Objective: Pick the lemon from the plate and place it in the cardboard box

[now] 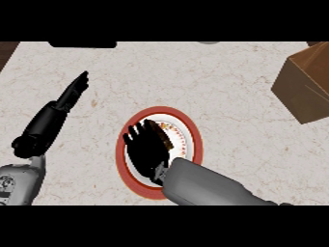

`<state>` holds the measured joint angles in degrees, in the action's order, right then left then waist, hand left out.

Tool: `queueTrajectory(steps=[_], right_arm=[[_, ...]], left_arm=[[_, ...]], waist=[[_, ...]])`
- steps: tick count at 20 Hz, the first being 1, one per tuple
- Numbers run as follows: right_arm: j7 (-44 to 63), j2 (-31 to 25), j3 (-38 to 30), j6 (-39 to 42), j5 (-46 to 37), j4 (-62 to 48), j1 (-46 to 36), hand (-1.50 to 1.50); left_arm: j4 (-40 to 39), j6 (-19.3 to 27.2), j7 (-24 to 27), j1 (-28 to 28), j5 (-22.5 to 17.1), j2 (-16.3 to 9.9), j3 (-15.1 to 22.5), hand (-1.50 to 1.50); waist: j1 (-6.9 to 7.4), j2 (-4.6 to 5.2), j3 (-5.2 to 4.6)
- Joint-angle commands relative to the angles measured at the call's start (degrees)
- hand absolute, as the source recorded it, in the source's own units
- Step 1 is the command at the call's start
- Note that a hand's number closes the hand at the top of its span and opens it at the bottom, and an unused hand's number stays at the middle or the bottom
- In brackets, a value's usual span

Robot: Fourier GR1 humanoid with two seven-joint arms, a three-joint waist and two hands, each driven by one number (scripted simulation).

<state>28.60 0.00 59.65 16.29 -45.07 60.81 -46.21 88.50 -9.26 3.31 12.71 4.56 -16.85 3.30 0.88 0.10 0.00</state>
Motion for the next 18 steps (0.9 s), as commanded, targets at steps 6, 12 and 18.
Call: queueTrajectory(steps=[6, 12, 18], right_arm=[[-11.92, 0.00, 0.88, -3.24, -4.29, -3.76, -1.04, 1.50], [-13.27, 0.00, 5.27, -14.27, -6.01, -7.25, -2.09, 1.50], [-11.48, -7.71, -19.15, -20.35, 6.18, -16.85, -2.95, 1.50]], left_arm=[[-0.86, -2.43, 1.58, 0.09, -0.20, -0.79, -2.84, 0.00], [-0.51, -1.06, 1.44, 0.23, 2.02, 1.09, -1.79, 0.00], [-1.51, -1.46, 1.13, 0.36, 1.23, 0.54, -2.58, 0.00]], waist=[[-0.32, -0.04, 0.00], [0.50, 0.07, 0.01], [-0.65, 0.82, 0.13]])
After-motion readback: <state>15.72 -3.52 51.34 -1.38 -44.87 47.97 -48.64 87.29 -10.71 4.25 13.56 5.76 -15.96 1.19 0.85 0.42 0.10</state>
